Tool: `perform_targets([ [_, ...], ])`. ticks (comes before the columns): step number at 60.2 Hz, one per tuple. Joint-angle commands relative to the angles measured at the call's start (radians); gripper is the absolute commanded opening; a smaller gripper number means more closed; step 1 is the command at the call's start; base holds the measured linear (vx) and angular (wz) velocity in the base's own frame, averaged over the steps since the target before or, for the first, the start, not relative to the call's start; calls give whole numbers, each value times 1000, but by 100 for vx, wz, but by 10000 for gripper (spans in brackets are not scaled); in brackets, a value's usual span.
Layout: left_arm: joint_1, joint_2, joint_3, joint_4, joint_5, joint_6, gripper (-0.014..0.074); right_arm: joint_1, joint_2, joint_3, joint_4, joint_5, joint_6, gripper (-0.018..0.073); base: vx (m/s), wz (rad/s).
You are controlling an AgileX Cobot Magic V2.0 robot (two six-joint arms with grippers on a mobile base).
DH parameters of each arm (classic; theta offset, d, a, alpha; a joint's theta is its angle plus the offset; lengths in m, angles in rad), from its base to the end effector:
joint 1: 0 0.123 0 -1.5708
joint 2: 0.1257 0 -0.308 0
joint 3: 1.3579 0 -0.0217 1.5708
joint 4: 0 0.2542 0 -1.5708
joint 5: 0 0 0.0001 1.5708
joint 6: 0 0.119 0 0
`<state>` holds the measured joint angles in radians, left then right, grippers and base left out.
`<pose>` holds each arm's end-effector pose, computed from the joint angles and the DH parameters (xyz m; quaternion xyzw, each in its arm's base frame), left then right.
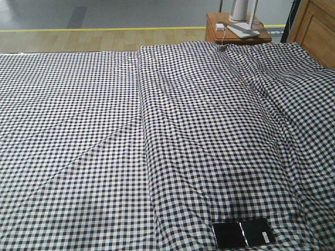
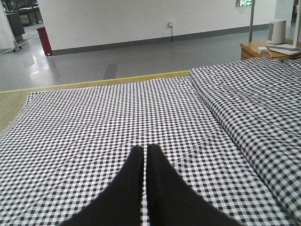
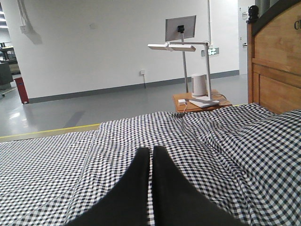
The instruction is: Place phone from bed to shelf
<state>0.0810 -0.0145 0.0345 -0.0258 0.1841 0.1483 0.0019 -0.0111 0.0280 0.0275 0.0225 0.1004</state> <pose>0.0641 0.0046 0.1819 0.0172 0.7470 0.0659 0.6613 0.0649 0.0002 0.2033 0.0432 0.6887 0.0471 0.7223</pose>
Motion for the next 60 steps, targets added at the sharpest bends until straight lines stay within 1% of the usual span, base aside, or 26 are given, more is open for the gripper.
perform_targets([
  [1, 1, -10, -23, -9, -72, -6, 1, -4, -12, 4, -12, -76, -5, -8, 0, 0],
  [49, 1, -10, -23, -9, -72, -6, 1, -4, -12, 4, -12, -76, -5, -8, 0, 0],
  [60, 1, -10, -23, -9, -72, -6, 1, -4, -12, 4, -12, -97, -4, -8, 0, 0],
])
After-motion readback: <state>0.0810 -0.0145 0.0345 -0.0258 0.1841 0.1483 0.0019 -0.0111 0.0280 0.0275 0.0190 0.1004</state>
